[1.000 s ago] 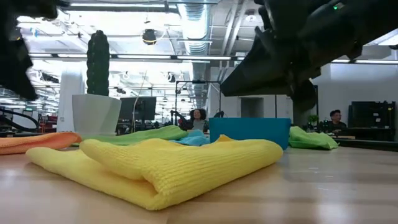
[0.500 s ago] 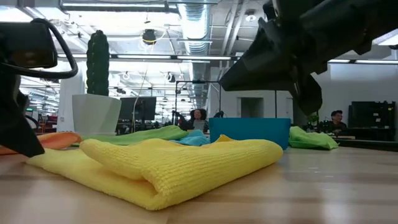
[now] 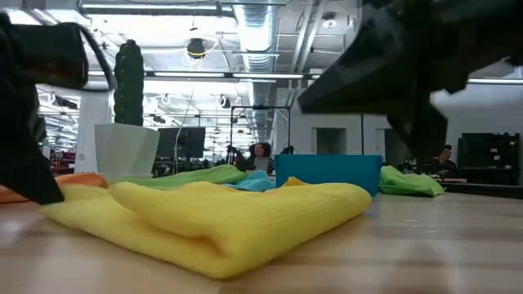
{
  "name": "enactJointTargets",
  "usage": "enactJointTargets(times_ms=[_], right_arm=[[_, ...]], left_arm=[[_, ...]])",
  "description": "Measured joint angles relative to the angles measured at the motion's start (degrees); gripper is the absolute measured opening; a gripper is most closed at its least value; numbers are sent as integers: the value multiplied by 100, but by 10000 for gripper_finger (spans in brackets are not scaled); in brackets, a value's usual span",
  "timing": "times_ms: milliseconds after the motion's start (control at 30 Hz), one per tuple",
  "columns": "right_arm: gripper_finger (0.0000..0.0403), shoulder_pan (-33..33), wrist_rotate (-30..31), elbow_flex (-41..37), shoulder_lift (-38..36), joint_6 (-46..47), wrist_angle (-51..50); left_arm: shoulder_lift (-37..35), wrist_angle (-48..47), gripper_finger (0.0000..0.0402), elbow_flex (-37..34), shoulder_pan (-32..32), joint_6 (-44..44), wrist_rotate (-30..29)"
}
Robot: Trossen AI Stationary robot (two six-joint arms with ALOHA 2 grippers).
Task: Fold microfiber towels
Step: Fold the yellow towel
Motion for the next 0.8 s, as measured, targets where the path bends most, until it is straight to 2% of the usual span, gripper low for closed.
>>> enactJointTargets(times_ms=[133, 233, 500, 800], right_arm=[[15, -45, -537, 476, 610, -624, 647], [14, -44, -792, 1015, 1132, -849, 593], [19, -6, -816, 1994, 1978, -919, 407], [22, -9, -833, 2116, 2117, -872, 116]], left_arm=[[8, -24, 15, 185, 102, 349, -28], [8, -23, 16, 235, 188, 408, -17], [8, -4, 6, 235, 267, 398, 29], [8, -2, 9, 237, 284, 421, 320]])
